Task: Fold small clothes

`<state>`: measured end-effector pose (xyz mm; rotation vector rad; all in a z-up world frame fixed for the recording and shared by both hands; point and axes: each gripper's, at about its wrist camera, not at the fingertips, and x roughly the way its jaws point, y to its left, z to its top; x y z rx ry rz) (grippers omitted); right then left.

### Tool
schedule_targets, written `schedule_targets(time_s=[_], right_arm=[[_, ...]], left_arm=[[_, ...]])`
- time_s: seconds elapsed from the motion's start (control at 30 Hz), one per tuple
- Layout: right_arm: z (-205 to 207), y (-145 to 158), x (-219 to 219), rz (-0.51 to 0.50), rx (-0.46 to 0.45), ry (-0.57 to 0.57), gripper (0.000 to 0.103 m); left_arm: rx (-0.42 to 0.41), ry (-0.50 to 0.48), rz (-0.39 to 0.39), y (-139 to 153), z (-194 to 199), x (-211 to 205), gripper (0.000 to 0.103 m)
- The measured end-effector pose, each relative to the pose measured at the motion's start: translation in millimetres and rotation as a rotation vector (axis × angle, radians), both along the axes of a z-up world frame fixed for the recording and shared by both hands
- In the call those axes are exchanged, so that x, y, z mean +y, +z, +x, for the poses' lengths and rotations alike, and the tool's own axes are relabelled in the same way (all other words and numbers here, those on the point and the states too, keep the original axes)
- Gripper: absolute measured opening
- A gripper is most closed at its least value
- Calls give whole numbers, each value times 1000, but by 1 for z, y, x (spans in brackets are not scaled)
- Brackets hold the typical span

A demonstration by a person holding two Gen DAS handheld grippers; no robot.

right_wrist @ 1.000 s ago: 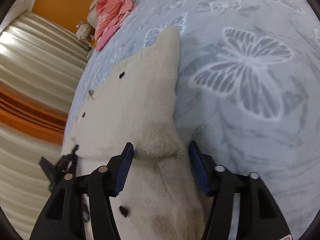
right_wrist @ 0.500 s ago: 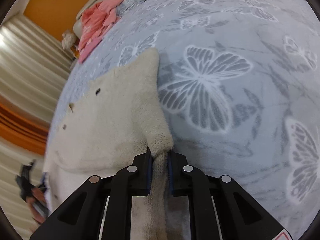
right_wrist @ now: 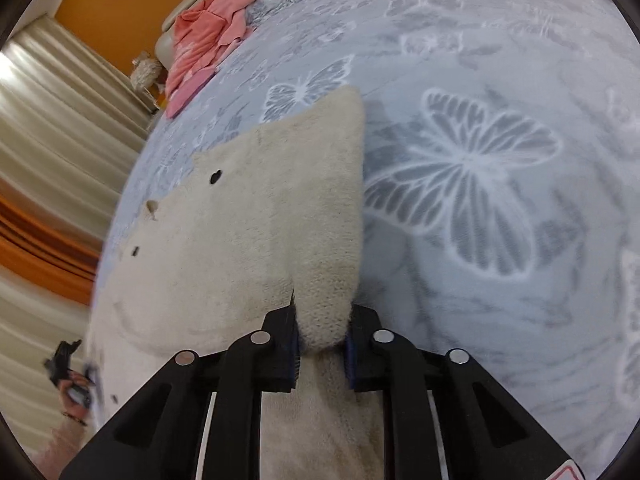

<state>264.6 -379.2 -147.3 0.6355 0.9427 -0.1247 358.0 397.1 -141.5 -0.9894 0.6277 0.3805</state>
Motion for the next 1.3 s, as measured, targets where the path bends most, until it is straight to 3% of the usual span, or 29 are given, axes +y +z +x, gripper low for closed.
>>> schedule_targets(time_s=[0.03, 0.1, 0.2, 0.33, 0.5, 0.6, 0.7, 0.77, 0.8, 0.9, 0.93, 1.03, 1.1, 1.17, 1.23, 1.3], right_arm=[[-4, 5, -6, -11, -4, -11, 12], [-14, 15, -26, -43, 7, -36, 11], [-29, 21, -53, -82, 38, -49, 11], [-51, 19, -87, -123, 75, -76, 11], [-78, 9, -133, -142, 111, -139, 13], [-81, -4, -136, -120, 153, -69, 20], [-82, 14, -122, -206, 136, -36, 32], [-85, 25, -117, -238, 120, -26, 32], [-88, 31, -116, -243, 108, -28, 32], [-100, 47, -114, -244, 57, -64, 35], [-103, 51, -112, -252, 39, -78, 37], [-112, 63, -98, -256, -6, -76, 45], [-111, 68, -85, -234, -25, -49, 48], [-107, 72, -73, -200, -46, -22, 51], [-94, 73, -50, -133, -65, 45, 55], [-77, 70, -30, -92, -66, 117, 57]], left_arm=[[19, -1, -42, -6, 3, -2, 4], [1, 36, -81, -8, -3, -3, 3], [-27, 11, -68, 5, -3, -10, 2], [-84, -123, -58, 29, -3, -40, 2], [-81, -322, -84, 47, -6, -112, 2], [-68, -392, -55, 46, -8, -144, 2], [-60, -354, -38, 43, -5, -156, 2], [-114, -355, 21, 66, -1, -176, 2], [-144, -387, 63, 79, 1, -189, 2], [-289, -626, 249, 135, -8, -268, 2], [-349, -741, 268, 153, -15, -305, 2], [-415, -965, 250, 163, -33, -378, 3], [-408, -1082, 249, 149, -46, -421, 9], [-313, -1155, 237, 117, -58, -454, 18], [-239, -1114, 166, 89, -67, -453, 44], [-191, -1022, 59, 67, -77, -431, 55]])
